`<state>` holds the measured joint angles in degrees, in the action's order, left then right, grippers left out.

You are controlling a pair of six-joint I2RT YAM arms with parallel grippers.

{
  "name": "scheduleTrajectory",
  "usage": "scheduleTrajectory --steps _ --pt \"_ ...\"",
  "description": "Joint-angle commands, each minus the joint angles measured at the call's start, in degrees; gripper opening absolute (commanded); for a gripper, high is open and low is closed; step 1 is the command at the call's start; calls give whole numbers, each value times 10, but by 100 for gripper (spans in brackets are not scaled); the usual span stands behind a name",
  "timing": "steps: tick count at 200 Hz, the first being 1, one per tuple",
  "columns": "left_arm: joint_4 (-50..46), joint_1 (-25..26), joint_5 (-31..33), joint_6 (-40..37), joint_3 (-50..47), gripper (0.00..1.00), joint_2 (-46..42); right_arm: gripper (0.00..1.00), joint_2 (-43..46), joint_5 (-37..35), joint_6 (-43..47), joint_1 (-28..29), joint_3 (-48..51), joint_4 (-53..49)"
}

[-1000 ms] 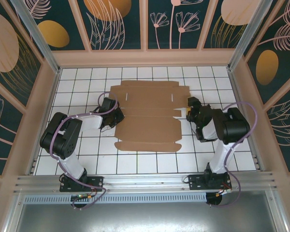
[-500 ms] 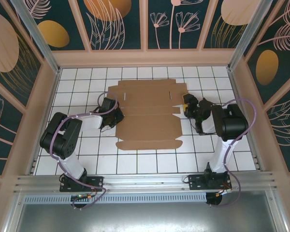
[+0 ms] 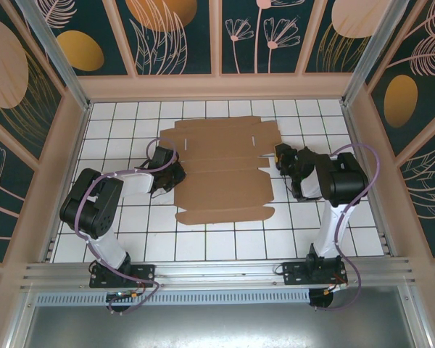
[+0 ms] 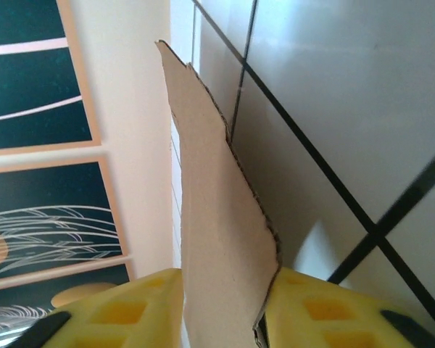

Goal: Fold the paper box

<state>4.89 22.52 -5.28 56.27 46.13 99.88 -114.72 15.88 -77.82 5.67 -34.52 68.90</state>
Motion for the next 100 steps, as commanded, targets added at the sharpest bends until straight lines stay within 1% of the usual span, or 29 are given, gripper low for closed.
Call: scheduleTrajectory --steps 1,6,26,50,80,100 --pt "-59 -6 31 -1 -18 0 11 27 -7 -30 21 5 -7 75" --pt "-57 -5 29 -3 -17 0 10 27 -8 -30 25 6 -7 81" --pt "-52 -5 19 -5 -17 0 5 18 -11 -23 39 7 -10 105" --pt "-47 -5 10 -7 -12 1 -13 9 0 -7 65 10 -20 97" --pt "-60 -5 10 -19 4 25 -72 4 35 3 122 11 -33 44" --pt "-83 -5 12 -33 15 38 -120 2 58 7 153 10 -43 7"
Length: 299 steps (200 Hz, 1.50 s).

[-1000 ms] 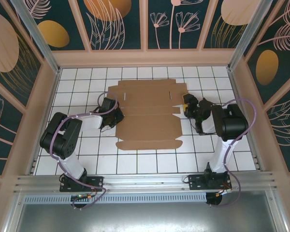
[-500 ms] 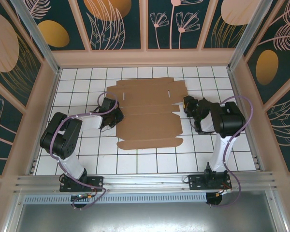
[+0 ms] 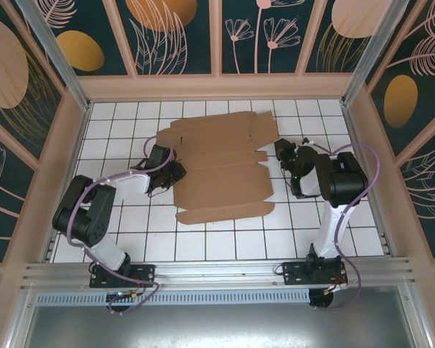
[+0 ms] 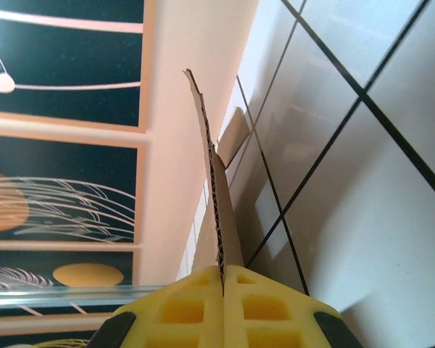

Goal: Fold the paper box

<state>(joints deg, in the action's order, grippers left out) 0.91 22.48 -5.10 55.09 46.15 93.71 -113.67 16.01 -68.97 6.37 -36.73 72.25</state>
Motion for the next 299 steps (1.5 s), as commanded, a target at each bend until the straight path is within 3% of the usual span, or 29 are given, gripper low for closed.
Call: scheduleTrajectory --steps 1,26,55,85,107,131,171,202,244,249,258,266,283,299 --pt "-45 -4 11 -23 16 39 -60 2 49 5 66 4 -21 -29" --pt "-104 -4 51 -70 38 48 -134 0 111 -8 134 2 -37 -109" --pt "-151 -4 129 -112 57 53 -228 0 220 -54 258 1 -112 -306" --pt "-146 -4 237 -132 46 56 -308 0 294 -126 407 3 -272 -527" --pt "-137 -4 277 -144 28 58 -339 0 311 -164 520 16 -413 -646" --pt "-134 -4 285 -140 13 58 -347 0 310 -216 648 71 -545 -721" --pt "-137 -4 312 -138 14 58 -356 0 241 -317 841 230 -706 -840" --pt "-144 -4 329 -134 23 57 -358 0 201 -361 854 340 -653 -851" --pt "-191 -4 408 -135 65 57 -369 0 120 -390 709 455 -450 -731" --pt "-194 -4 418 -136 70 57 -374 9 103 -384 688 466 -437 -719" --pt "-197 -4 433 -136 78 57 -382 37 75 -361 659 481 -425 -701" --pt "-196 -4 440 -137 84 57 -386 49 61 -337 639 489 -421 -687" --pt "-192 -4 427 -148 92 58 -378 65 81 -276 605 482 -401 -637" --pt "-153 -4 361 -176 91 58 -367 70 137 -222 566 447 -364 -596"
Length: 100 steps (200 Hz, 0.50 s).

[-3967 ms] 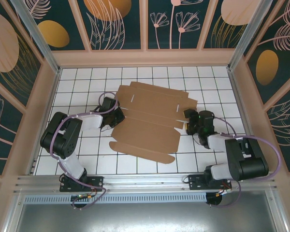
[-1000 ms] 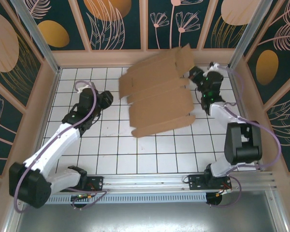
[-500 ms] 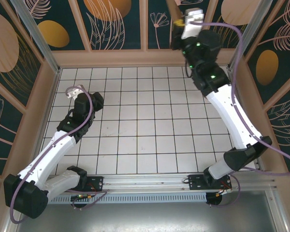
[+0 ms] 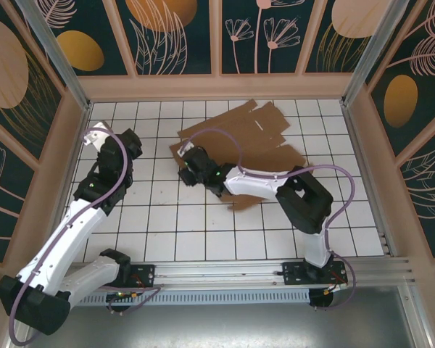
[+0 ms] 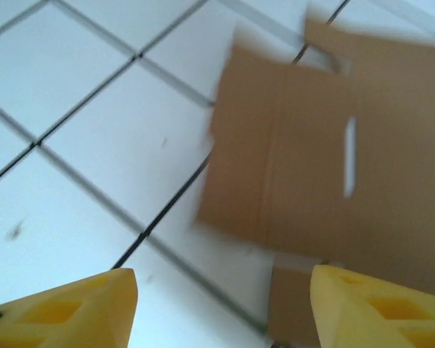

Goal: Fold the paper box

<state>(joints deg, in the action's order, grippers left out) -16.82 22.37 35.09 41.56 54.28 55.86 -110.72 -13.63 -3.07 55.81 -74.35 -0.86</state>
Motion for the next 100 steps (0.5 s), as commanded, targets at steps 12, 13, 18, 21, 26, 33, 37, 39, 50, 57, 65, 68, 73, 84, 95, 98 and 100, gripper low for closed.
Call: scheduleTrajectory --steps 12,13,18,21,26,33,37,39,50,57,65,68,73,84,95,98,100 --pt "56 -3 -125 -65 8 58 31 70 157 138 -146 -96 55 172" --pt "58 -3 -130 -66 8 58 34 70 160 144 -151 -100 59 175" --pt "65 -3 -158 -67 11 58 47 70 178 175 -174 -125 80 193" --pt "69 -3 -173 -69 10 58 57 70 188 192 -187 -139 93 202" --pt "76 -4 -207 -72 11 56 76 70 200 214 -208 -164 109 209" --pt "79 -2 -255 -78 40 52 111 68 209 230 -228 -195 123 199" --pt "77 1 -277 -78 50 49 134 66 211 230 -235 -212 127 185" --pt "75 1 -287 -77 57 47 145 65 212 227 -237 -221 128 176" --pt "66 16 -345 -80 98 38 216 54 210 199 -232 -242 127 120" --pt "60 33 -373 -90 128 31 262 46 206 177 -217 -264 125 88" --pt "48 58 -385 -108 167 23 316 36 200 158 -205 -276 127 61" --pt "43 65 -390 -114 181 21 335 32 198 153 -201 -280 129 55" --pt "32 77 -395 -123 209 16 371 25 194 146 -199 -287 131 45" --pt "16 89 -428 -115 258 1 446 15 185 130 -195 -304 143 37" --pt "41 92 -461 -86 273 0 497 7 169 85 -196 -318 146 18" --pt "47 93 -464 -76 275 0 509 6 161 76 -196 -321 142 9" --pt "52 93 -467 -71 277 0 515 6 156 73 -195 -324 140 4"
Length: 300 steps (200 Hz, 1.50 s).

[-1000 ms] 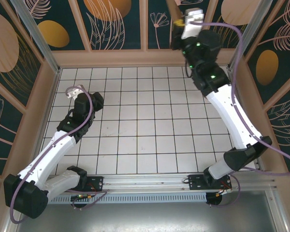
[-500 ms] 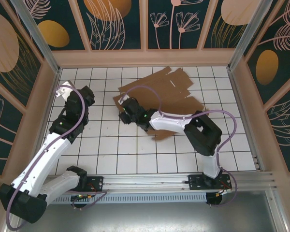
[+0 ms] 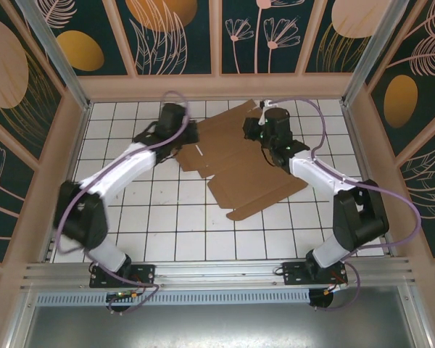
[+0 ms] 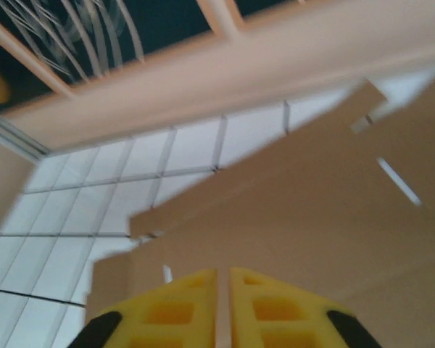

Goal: Fold the paper box

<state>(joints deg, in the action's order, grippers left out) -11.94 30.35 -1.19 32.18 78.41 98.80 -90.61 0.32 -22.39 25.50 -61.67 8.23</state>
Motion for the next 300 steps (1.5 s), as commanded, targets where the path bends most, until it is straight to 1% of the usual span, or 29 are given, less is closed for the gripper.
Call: scheduleTrajectory --steps 1,11,20,30,45,56,68,90,113,130,148,172,194,203,214,233,240,242,245,251,256,264,281,291,300 --pt "6 13 -106 25 37 0 90 6 -49 -68 -2 -22 11 -91" --pt "18 18 -118 40 58 0 129 4 -83 -70 0 -39 -10 -127" --pt "4 23 -122 44 91 0 170 4 -118 -58 7 -51 -32 -158" --pt "-19 29 -125 44 136 0 217 3 -150 -65 15 -56 -48 -180" --pt "-68 31 -105 53 202 0 279 4 -171 -100 21 -56 -46 -191" --pt "-90 30 -89 50 233 0 311 6 -173 -121 19 -60 -32 -184" --pt "-114 30 -61 49 256 0 333 8 -175 -122 15 -67 -16 -180" --pt "-128 28 -25 51 271 0 357 11 -179 -116 9 -67 9 -186" --pt "-136 12 -22 52 290 0 385 13 -151 -77 -3 -47 51 -182" --pt "-137 2 -22 45 310 0 407 15 -127 -48 -13 -12 80 -179" --pt "-161 -6 -40 36 364 0 442 15 -107 -14 -27 30 102 -175" --pt "-187 -6 -60 21 427 0 473 16 -93 71 -56 94 110 -140" --pt "-185 -4 -83 18 436 0 475 17 -102 182 -91 122 98 -67" --pt "-181 -4 -83 16 430 0 467 18 -102 213 -105 121 96 -36" --pt "-168 -5 -76 6 409 0 442 18 -85 233 -113 113 96 -11" --pt "-138 -9 -52 -8 364 0 377 19 -31 251 -109 73 114 17" --pt "-124 -12 -45 -7 341 0 348 22 -8 228 -102 62 123 16" --pt "-117 -12 -43 -5 332 0 339 24 -2 215 -100 62 123 13" --pt "-108 -13 -41 -3 320 0 325 27 4 200 -96 43 124 7" --pt "-87 -14 -39 5 284 0 297 34 12 180 -86 28 118 -6" --pt "-69 -14 -39 13 259 0 273 35 13 173 -74 13 111 -17" --pt "-47 -14 -41 25 222 0 241 35 11 152 -59 -7 97 -39" --pt "-27 -15 -64 62 145 0 192 31 5 56 -33 -30 74 -78" --pt "-13 -14 -72 88 90 0 166 28 -16 3 -21 -38 47 -111" --pt "4 -14 -77 115 33 0 142 27 -47 -23 -11 -46 16 -143"
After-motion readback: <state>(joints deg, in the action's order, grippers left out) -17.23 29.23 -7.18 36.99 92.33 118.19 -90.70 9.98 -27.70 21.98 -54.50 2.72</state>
